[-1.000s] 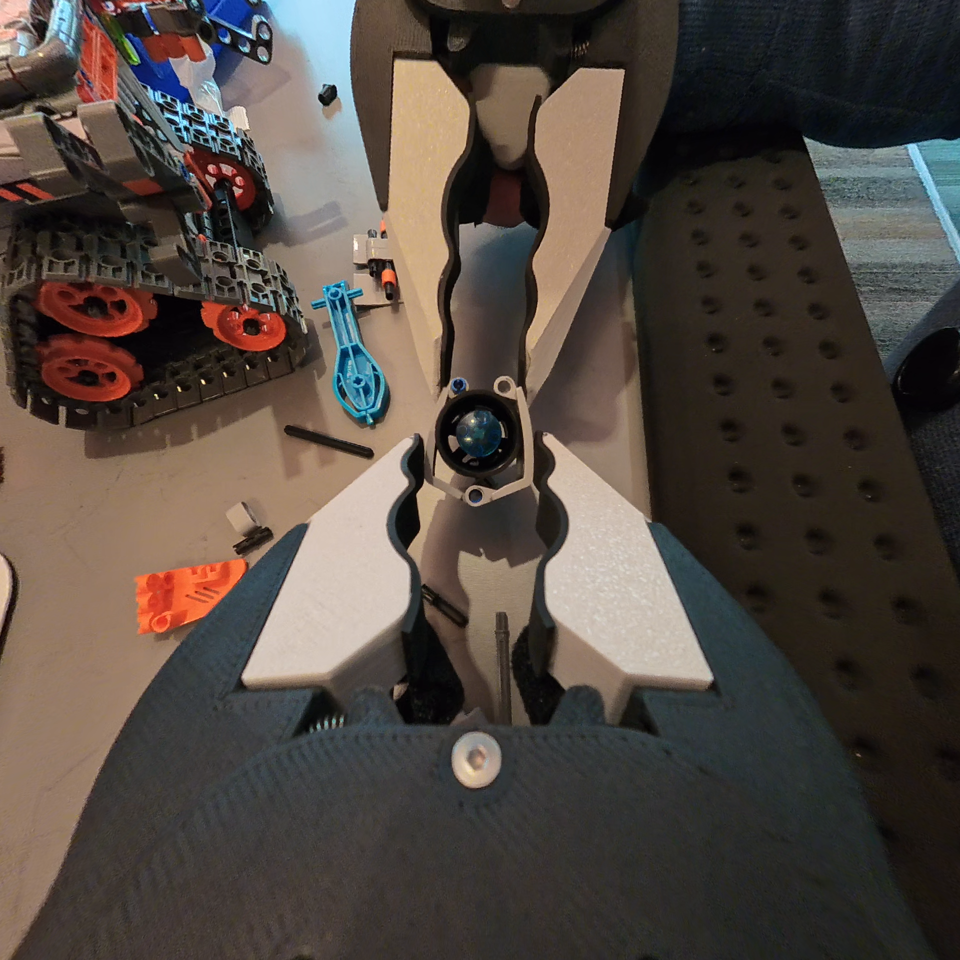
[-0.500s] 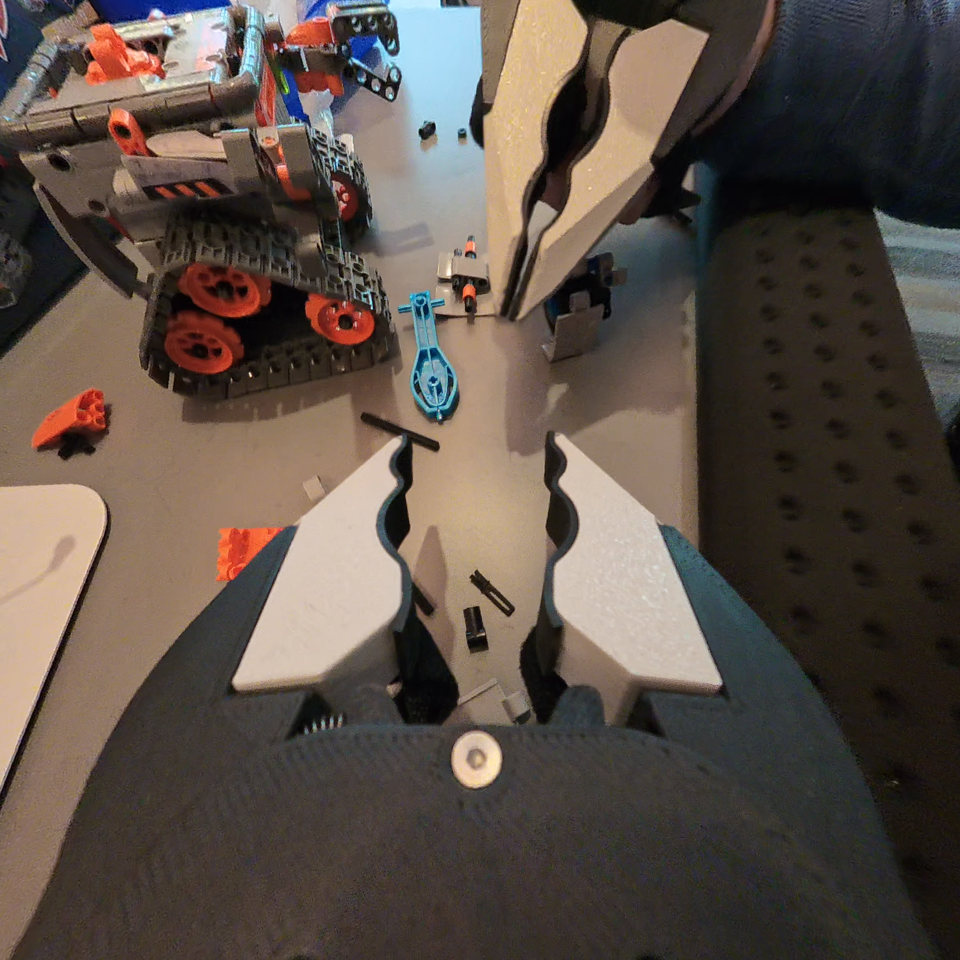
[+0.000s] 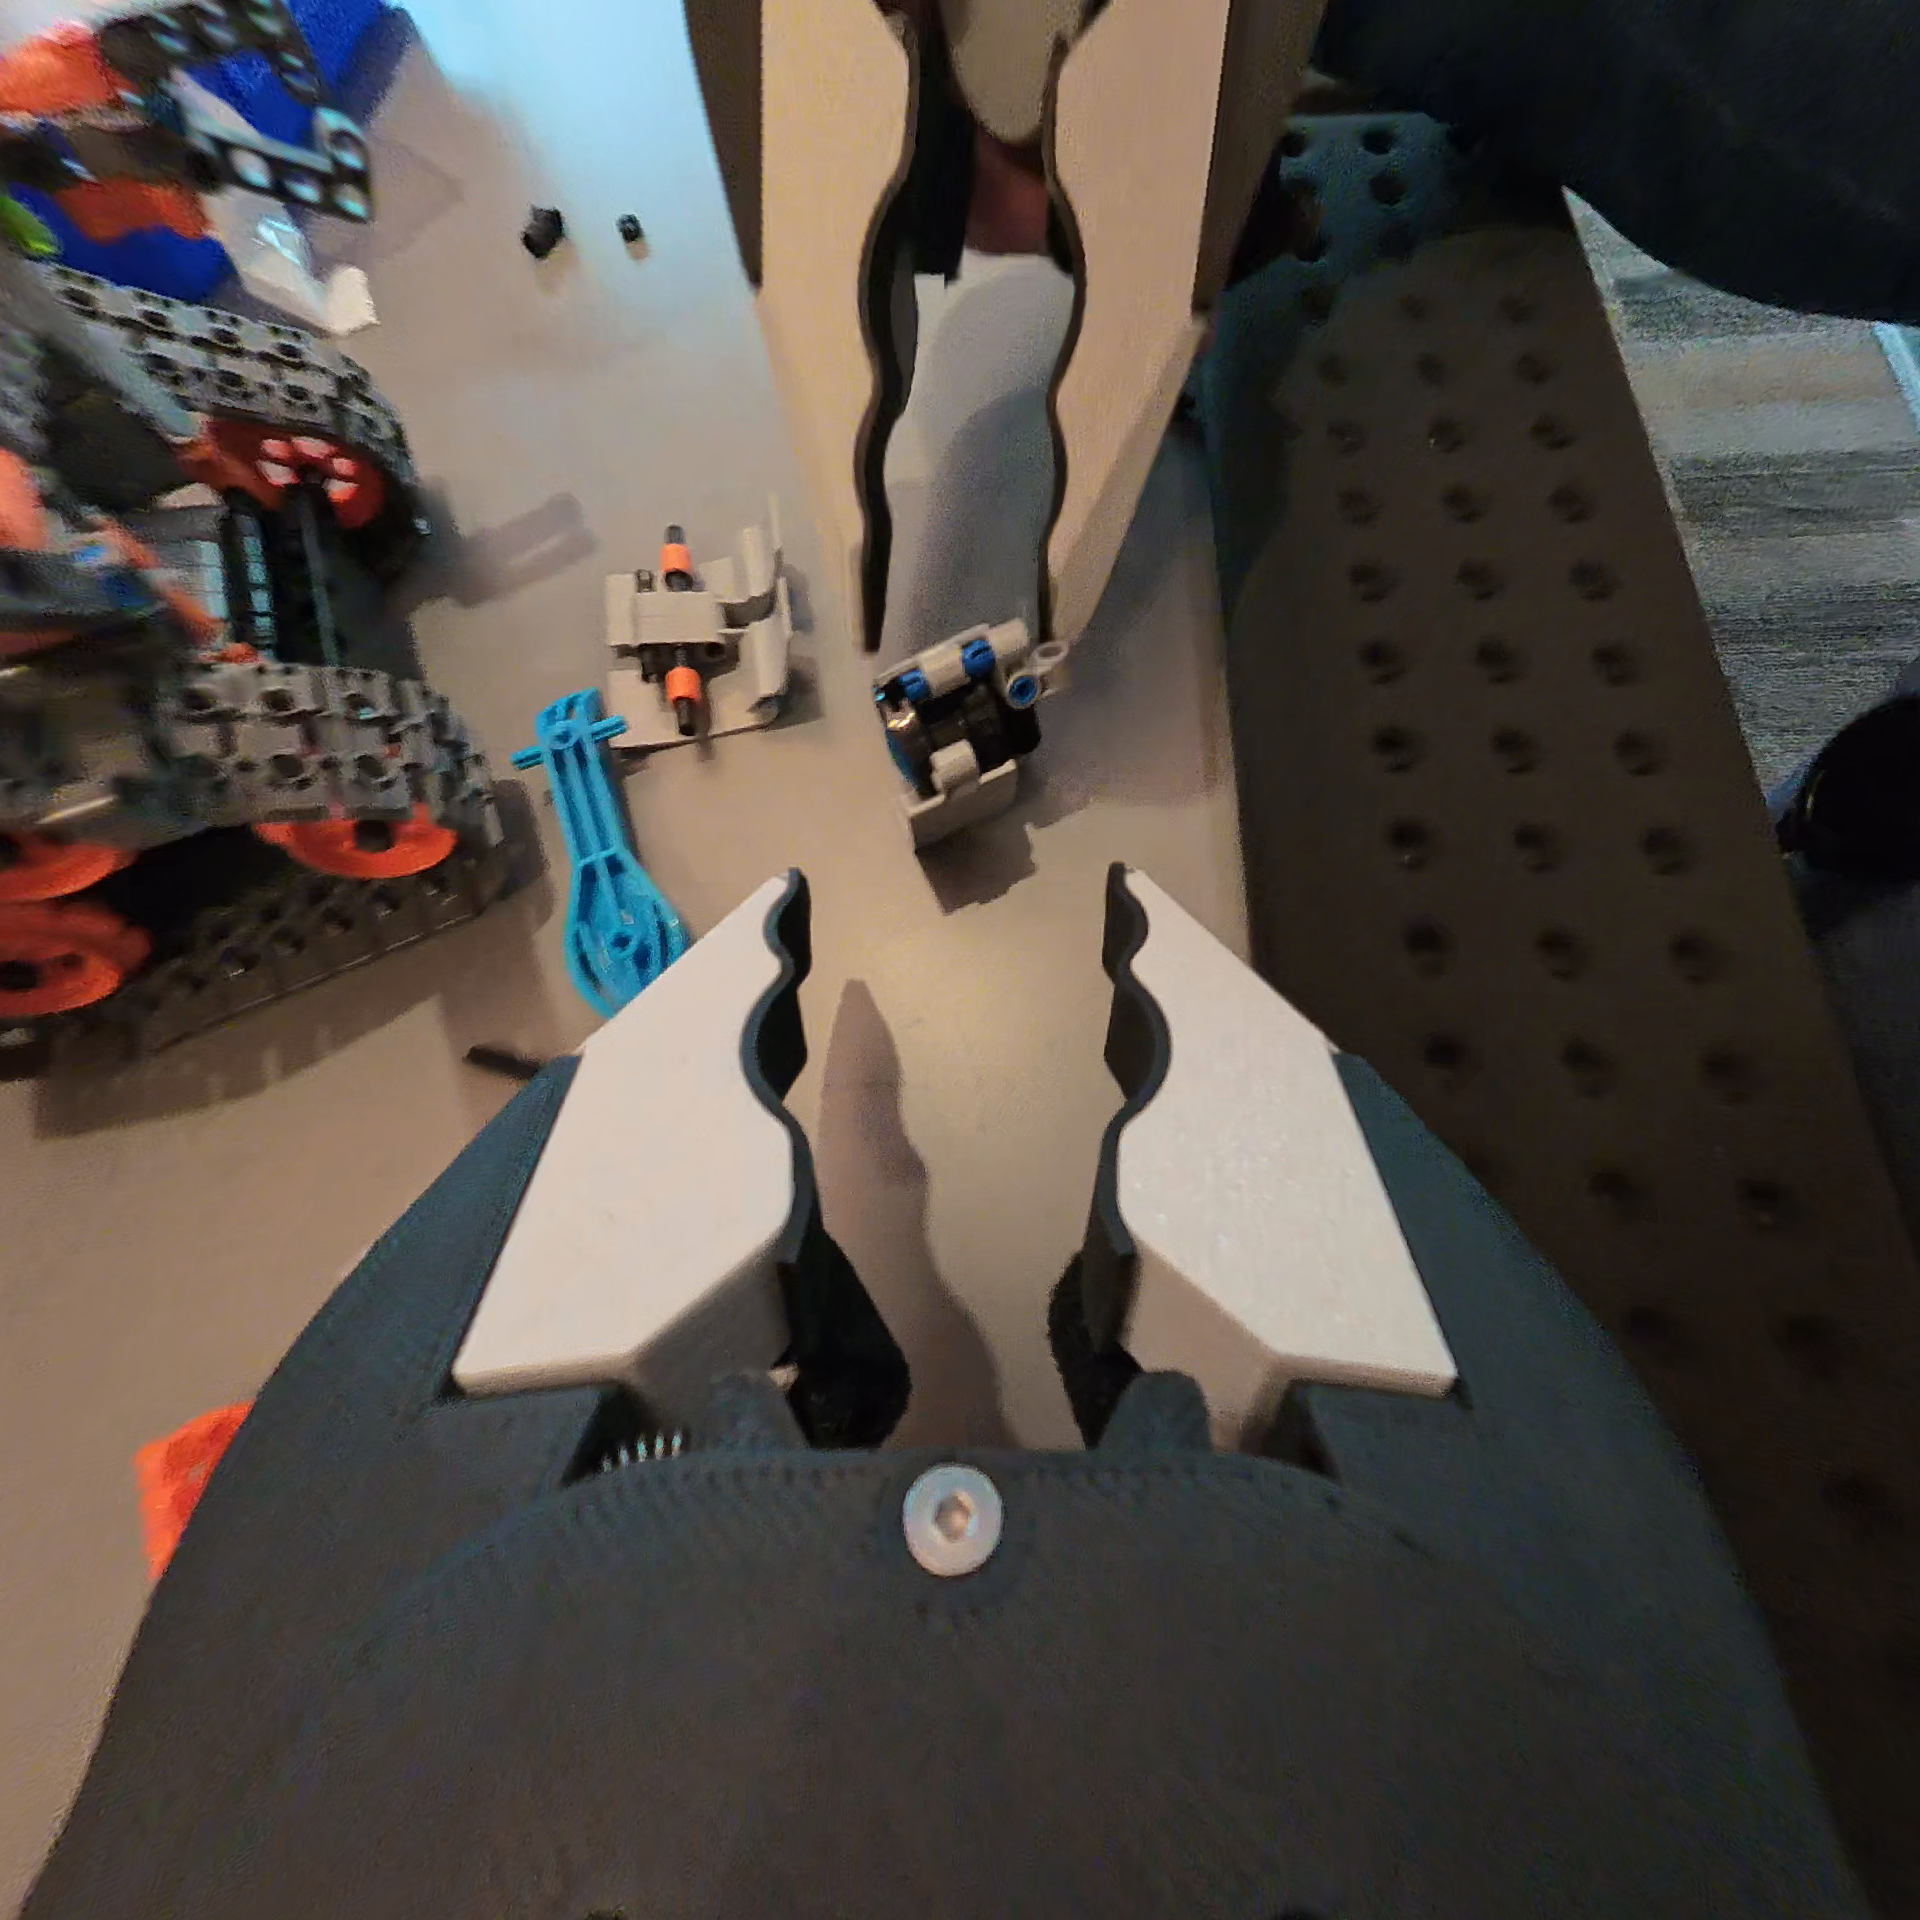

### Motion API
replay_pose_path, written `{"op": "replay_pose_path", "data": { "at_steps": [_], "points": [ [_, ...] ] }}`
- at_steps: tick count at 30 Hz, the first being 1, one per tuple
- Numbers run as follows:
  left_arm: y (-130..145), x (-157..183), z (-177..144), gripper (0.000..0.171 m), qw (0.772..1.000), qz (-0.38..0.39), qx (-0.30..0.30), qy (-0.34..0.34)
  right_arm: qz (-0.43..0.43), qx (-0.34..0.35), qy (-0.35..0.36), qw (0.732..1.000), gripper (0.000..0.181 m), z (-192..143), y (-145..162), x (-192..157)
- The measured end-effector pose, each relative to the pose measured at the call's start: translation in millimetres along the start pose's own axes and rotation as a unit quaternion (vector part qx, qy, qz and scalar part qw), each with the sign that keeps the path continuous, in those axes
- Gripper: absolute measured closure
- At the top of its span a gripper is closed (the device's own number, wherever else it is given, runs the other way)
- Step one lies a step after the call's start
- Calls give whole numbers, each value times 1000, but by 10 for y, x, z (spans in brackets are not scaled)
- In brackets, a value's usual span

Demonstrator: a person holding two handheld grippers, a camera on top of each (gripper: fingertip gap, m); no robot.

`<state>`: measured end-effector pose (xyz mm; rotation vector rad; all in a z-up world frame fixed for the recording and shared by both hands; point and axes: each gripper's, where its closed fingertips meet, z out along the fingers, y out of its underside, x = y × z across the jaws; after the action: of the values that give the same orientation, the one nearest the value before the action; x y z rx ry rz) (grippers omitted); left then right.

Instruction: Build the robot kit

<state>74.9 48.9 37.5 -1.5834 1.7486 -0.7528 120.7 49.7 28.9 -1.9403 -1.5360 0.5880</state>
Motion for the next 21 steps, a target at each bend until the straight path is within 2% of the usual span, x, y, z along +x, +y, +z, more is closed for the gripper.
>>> {"op": "replay_pose_path", "data": {
  "at_steps": [4,7,8,12,15,21],
  "points": [
    [41,39,245,126,999,-8,-40,9,-3,-5,14,1000,159,168,-27,38],
    [83,-35,238,138,999,-14,-43,0,37,12,-9,999,161,193,-81,38],
    [74,-45,206,144,999,-31,-31,10,56,21,-24,998,161,186,-106,27],
    [-81,-98,43,146,993,-102,39,47,132,63,-75,986,161,131,-269,21],
    [-150,-181,-65,146,985,-142,80,57,149,90,-77,982,160,77,-411,92],
    [-390,-302,-368,147,941,-243,204,118,164,189,-80,965,159,-138,-775,181]
  ]
}}
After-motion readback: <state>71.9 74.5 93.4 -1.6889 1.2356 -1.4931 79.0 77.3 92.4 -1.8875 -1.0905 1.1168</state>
